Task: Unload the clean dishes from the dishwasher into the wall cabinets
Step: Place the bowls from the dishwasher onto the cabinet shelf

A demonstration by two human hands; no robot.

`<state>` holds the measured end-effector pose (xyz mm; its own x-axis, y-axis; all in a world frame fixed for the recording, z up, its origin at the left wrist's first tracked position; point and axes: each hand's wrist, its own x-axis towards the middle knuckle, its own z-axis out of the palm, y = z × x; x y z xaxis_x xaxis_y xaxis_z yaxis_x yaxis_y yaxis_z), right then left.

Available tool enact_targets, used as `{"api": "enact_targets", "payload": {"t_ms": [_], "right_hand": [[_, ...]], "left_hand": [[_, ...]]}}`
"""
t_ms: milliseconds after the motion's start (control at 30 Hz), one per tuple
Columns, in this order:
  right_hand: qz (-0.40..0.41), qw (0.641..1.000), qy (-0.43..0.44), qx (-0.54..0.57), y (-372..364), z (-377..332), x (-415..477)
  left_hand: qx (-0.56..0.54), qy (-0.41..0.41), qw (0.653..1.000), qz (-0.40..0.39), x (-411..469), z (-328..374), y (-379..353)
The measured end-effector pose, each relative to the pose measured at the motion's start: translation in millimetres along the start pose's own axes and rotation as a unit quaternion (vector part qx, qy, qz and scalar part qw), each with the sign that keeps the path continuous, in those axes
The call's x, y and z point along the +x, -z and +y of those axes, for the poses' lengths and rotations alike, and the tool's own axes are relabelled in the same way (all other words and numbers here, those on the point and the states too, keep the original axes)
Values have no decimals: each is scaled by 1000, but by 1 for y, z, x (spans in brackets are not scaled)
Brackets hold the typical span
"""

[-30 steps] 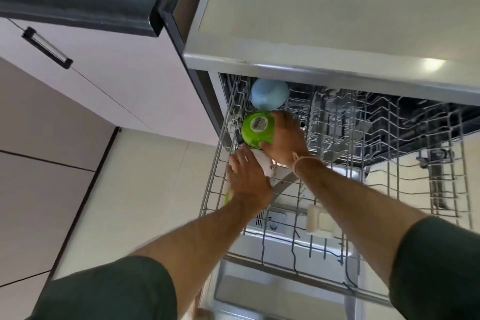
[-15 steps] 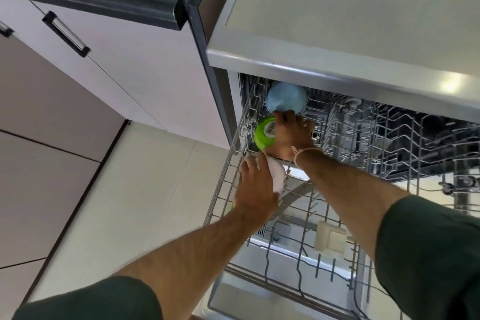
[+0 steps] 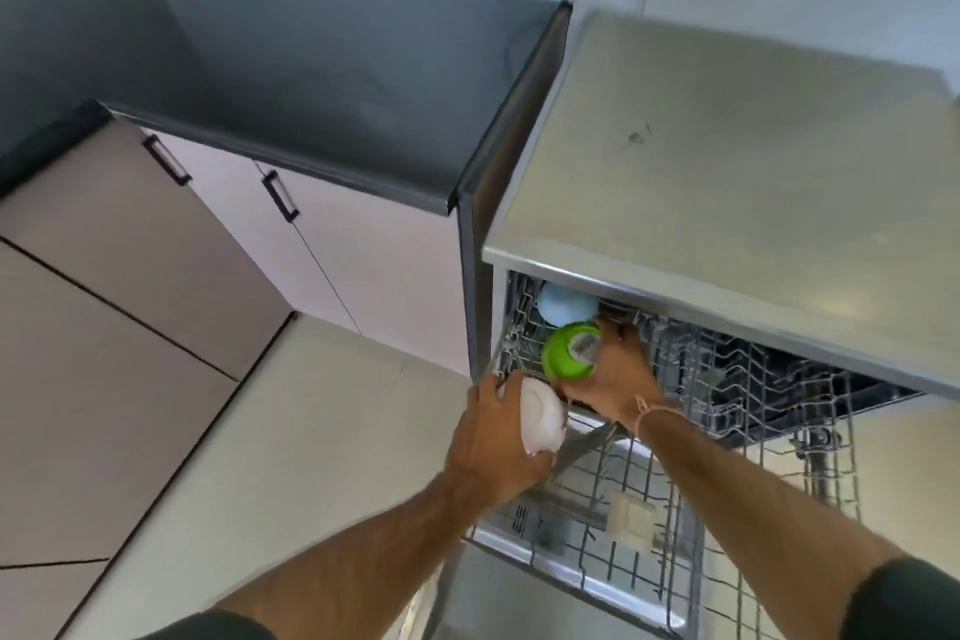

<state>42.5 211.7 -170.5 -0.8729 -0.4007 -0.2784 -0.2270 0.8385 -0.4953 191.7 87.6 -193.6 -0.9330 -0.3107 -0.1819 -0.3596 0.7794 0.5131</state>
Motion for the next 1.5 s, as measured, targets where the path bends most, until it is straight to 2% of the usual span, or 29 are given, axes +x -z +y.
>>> {"api": "enact_targets", "payload": {"t_ms": [133,300,633,833,1133,1500], "right_hand": [[9,1000,-2,19,24,-39,-50],[19,999,40,28,44,-117,-116],[8,982,189,23,49,-315,-215],[0,953,301,26,53,-445,-248],[-10,903,428,34,73,-633,-248],[12,844,536,33,128,-873,-169]], "left_hand": [[-32,18,999,22,-38,-11,57],[-38,29,996,70,-96,-31,145],[-27,117,979,163,-228,-117,338],[19,169,954,246,-287,-159,451],[80,225,919,314,-331,-209,612],[121,259,863,416,-278,-263,842]]}}
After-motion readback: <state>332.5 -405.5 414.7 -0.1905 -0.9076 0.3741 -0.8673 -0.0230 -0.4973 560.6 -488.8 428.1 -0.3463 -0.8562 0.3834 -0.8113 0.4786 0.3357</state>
